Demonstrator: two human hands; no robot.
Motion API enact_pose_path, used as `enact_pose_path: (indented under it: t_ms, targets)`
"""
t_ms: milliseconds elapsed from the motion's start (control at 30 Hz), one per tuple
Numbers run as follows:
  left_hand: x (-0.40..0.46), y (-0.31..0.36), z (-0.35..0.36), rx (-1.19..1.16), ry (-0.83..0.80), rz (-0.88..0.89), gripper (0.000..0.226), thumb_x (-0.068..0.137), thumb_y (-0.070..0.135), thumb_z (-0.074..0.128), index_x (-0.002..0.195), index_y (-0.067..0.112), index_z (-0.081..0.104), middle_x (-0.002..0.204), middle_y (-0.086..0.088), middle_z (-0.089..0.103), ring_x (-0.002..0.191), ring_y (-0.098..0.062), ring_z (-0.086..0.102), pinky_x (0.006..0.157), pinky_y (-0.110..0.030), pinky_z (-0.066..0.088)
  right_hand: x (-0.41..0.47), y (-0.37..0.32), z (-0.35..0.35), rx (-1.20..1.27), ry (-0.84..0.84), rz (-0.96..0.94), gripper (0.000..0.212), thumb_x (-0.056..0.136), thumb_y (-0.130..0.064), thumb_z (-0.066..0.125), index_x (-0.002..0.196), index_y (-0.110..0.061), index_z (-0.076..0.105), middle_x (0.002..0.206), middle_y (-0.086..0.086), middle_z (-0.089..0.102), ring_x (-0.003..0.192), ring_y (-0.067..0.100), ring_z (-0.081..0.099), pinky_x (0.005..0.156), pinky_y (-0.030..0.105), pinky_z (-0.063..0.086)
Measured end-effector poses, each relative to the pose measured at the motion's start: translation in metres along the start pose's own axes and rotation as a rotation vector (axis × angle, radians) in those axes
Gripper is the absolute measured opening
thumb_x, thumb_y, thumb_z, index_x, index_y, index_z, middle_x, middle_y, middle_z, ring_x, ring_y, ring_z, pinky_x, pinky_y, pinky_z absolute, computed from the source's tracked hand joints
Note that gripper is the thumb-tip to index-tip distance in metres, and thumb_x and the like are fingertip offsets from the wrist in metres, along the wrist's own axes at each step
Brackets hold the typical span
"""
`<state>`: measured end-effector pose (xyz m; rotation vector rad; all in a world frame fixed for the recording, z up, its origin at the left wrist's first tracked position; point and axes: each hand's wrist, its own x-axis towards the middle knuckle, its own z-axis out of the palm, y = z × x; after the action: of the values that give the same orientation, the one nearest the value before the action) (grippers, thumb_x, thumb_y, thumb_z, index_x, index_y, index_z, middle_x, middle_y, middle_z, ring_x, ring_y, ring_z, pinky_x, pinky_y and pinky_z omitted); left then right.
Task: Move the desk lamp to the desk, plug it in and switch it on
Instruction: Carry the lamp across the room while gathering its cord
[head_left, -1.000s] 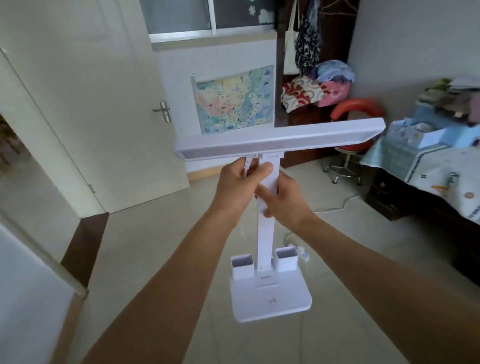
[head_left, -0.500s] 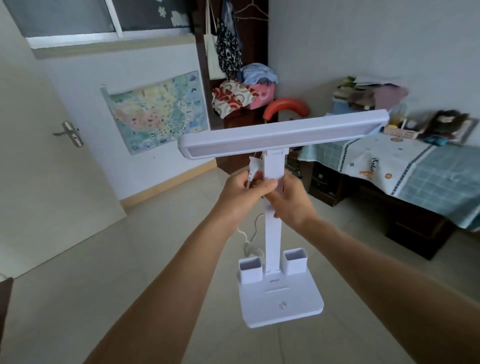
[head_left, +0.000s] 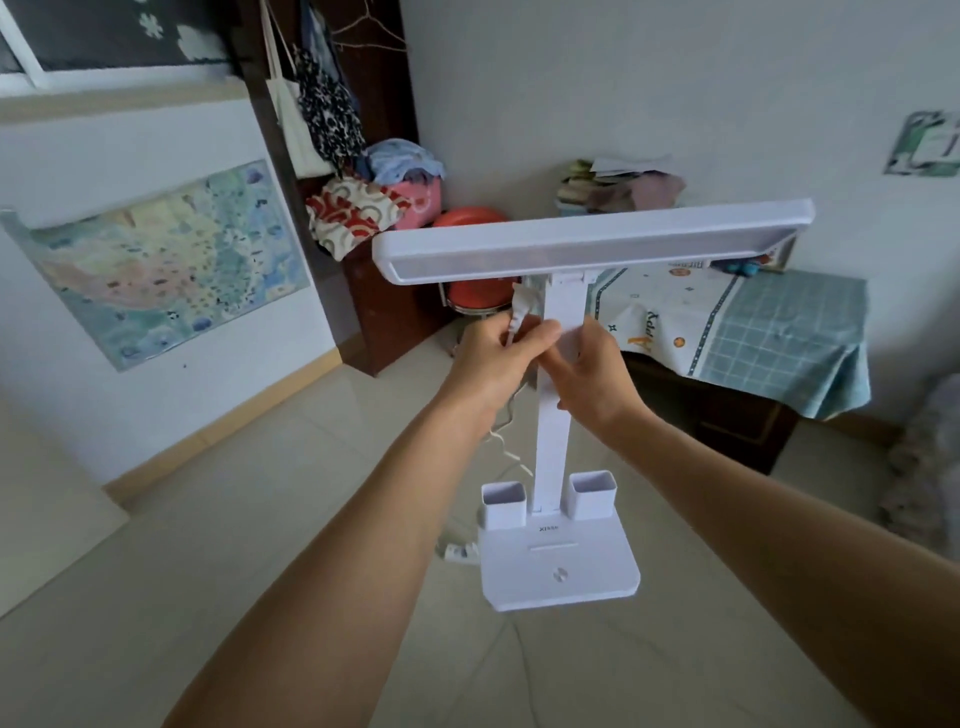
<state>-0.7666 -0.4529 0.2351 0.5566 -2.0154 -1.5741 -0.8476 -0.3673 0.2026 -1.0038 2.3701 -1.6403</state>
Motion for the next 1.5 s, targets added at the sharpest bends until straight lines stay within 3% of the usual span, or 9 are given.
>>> enact_pose_path:
  t_ms: [300,400,467,633,800,900,1267,1400,1500]
  targets:
    - [0.078,0.031,0.046,-0.055,-0.069,0.067,0.019,0.089,0.039,0.06,0.076,0.027,0.066,0.069,0.012,0.06,0.07,-0.007,0.053,0.067,-0.029,0.039,0.081,0.013,-0.046,-0.032,0.142,-0.054,0.06,0.077,-0.07,0.051,0.095,-0.012,0.057,0.074,0.008,0.061,0.071,0.031,0.065,0.062,0.054,0.058]
    - [0.106,0.038,0.073,-0.075,-0.088,0.118,0.021,0.094,0.04,0.053,0.079,0.031,0.066,0.08,0.013,0.065,0.08,-0.006,0.057,0.076,-0.031,0.04,0.115,0.026,-0.071,-0.01,0.206,-0.085,0.068,0.073,-0.077,0.051,0.089,-0.011,0.056,0.069,0.002,0.056,0.062,0.025,0.058,0.055,0.041,0.052]
    - [0.123,0.041,0.092,-0.09,-0.105,0.141,0.024,0.096,0.038,0.05,0.079,0.032,0.066,0.083,0.012,0.065,0.082,-0.008,0.058,0.075,-0.03,0.04,0.138,0.037,-0.089,-0.016,0.224,-0.105,0.065,0.075,-0.076,0.052,0.082,-0.011,0.055,0.064,0.0,0.053,0.054,0.021,0.05,0.05,0.032,0.041]
    - [0.172,0.058,0.146,-0.153,-0.159,0.143,0.021,0.098,0.032,0.05,0.082,0.029,0.064,0.084,0.013,0.065,0.077,0.001,0.058,0.067,-0.021,0.043,0.198,0.066,-0.137,-0.038,0.256,-0.073,0.069,0.075,-0.078,0.047,0.085,-0.01,0.056,0.07,0.004,0.056,0.062,0.026,0.051,0.06,0.042,0.044]
    - [0.226,0.075,0.204,-0.17,-0.158,0.157,0.019,0.096,0.035,0.051,0.085,0.03,0.065,0.086,0.012,0.067,0.08,-0.002,0.06,0.071,-0.025,0.045,0.243,0.079,-0.197,-0.053,0.243,-0.155,0.047,0.089,-0.046,0.056,0.056,-0.017,0.043,0.039,-0.009,0.036,0.038,0.006,0.03,0.047,0.026,0.027]
    - [0.264,0.083,0.261,-0.156,-0.162,0.161,0.019,0.095,0.035,0.053,0.083,0.027,0.066,0.084,0.008,0.067,0.076,-0.006,0.059,0.071,-0.029,0.042,0.281,0.113,-0.244,-0.052,0.26,-0.136,0.038,0.09,-0.041,0.058,0.062,-0.019,0.045,0.037,-0.016,0.048,0.034,0.004,0.043,0.045,0.023,0.029]
    - [0.352,0.077,0.377,-0.161,-0.292,0.169,0.021,0.097,0.026,0.051,0.084,0.015,0.063,0.074,0.003,0.061,0.065,-0.004,0.055,0.057,-0.021,0.038,0.355,0.205,-0.319,-0.059,0.366,0.002,0.068,0.072,-0.071,0.054,0.083,-0.004,0.06,0.065,0.004,0.057,0.057,0.024,0.051,0.06,0.045,0.054]
    - [0.399,0.065,0.428,-0.136,-0.347,0.172,0.024,0.095,0.025,0.054,0.073,0.021,0.061,0.066,0.008,0.06,0.053,0.008,0.056,0.053,-0.013,0.04,0.382,0.24,-0.351,-0.047,0.399,0.05,0.049,0.075,-0.064,0.058,0.081,-0.015,0.057,0.07,-0.002,0.062,0.068,0.021,0.058,0.067,0.054,0.057]
    - [0.438,0.055,0.465,-0.132,-0.373,0.154,0.023,0.093,0.029,0.058,0.072,0.021,0.064,0.066,0.008,0.062,0.062,-0.001,0.057,0.063,-0.021,0.041,0.411,0.268,-0.371,-0.064,0.41,0.08,0.05,0.069,-0.068,0.055,0.084,-0.02,0.055,0.075,-0.001,0.063,0.069,0.02,0.06,0.069,0.054,0.058]
